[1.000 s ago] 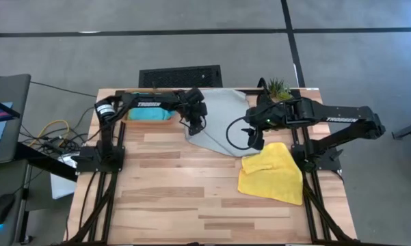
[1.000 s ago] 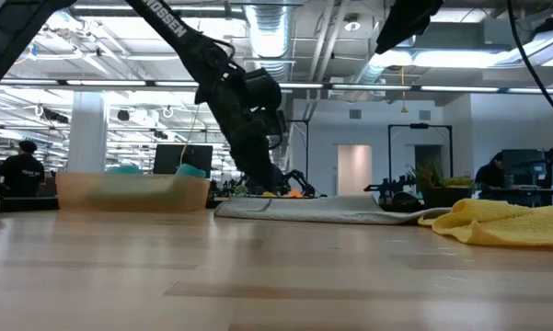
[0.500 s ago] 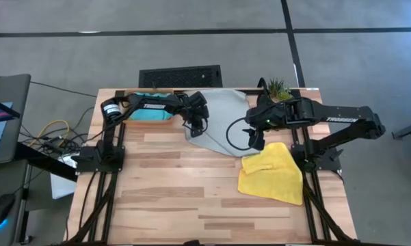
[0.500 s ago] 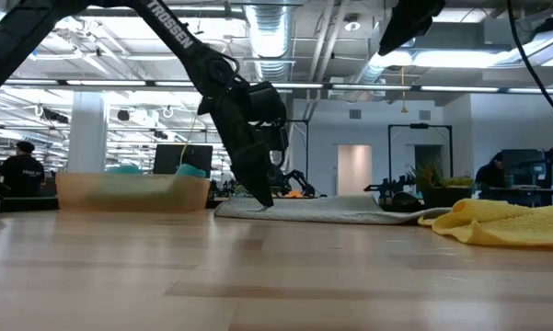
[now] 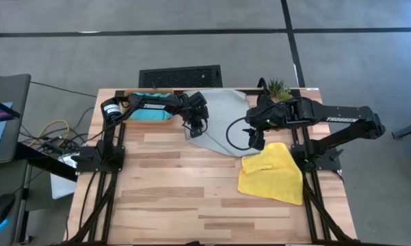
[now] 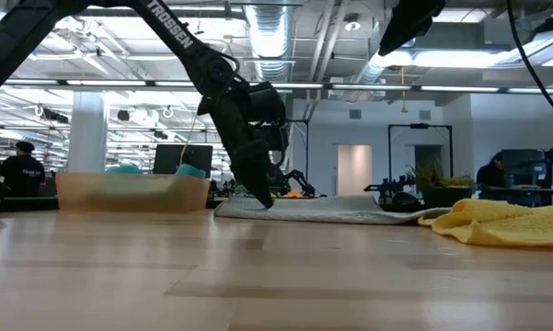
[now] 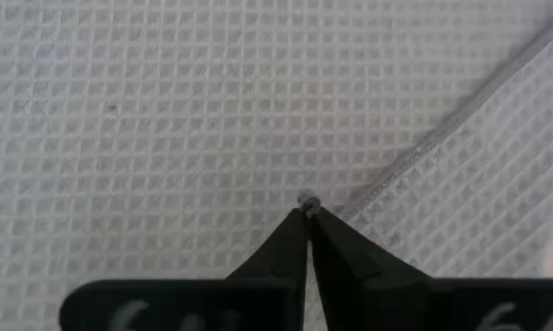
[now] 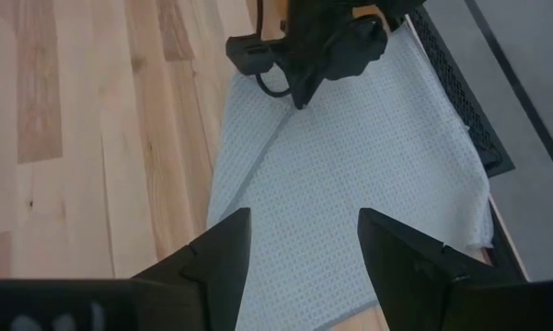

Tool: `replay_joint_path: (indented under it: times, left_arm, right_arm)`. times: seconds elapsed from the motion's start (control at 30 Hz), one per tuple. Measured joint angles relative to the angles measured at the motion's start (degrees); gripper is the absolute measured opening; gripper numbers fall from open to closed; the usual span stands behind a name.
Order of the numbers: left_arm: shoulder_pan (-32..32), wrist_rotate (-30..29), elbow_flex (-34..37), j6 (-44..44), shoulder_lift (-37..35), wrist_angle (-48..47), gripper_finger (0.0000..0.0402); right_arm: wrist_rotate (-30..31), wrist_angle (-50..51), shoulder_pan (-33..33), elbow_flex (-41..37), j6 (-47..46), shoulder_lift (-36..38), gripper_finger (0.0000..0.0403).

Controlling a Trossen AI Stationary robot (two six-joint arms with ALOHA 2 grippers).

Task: Fold microfiber towels
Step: Fold the gray microfiber towel

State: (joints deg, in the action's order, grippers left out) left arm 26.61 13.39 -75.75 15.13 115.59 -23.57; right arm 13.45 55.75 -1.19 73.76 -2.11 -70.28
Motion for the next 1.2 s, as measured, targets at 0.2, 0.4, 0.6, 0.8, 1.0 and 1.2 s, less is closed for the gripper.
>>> replay_joint_path:
  times: [0.2,0.4,0.6,0.8,1.0,1.2]
  left_arm:
    - [-0.02,3.33,-0.02,-3.63,-0.02,0.43,0.0001]
    - [-0.72,5.71,-0.02,-7.46,-0.83,-3.27,0.0000]
    - [-3.38,5.64,-0.02,-9.03,-5.52,-10.56,0.0000]
    - [-9.09,2.53,-0.07,-13.98,-12.37,-15.67,0.0000]
    - [-15.32,-2.09,-0.07,-21.82,-16.66,-16.46,0.0000]
    - [-19.83,-7.96,-0.07,-28.10,-19.96,-16.03,0.0000]
  right_arm:
    - [0.09,0.79,0.02,0.00,0.00,0.00,0.0226]
    - [0.11,2.24,0.02,0.00,0.02,0.00,0.0226]
    - [1.57,8.44,0.02,0.00,0.04,0.00,0.0226]
    - [1.84,11.92,0.02,0.00,1.02,0.00,0.0226]
    - [1.80,13.28,0.77,0.00,8.39,-0.35,0.0226]
    - [-0.76,8.20,4.17,-0.07,9.51,-1.66,0.0226]
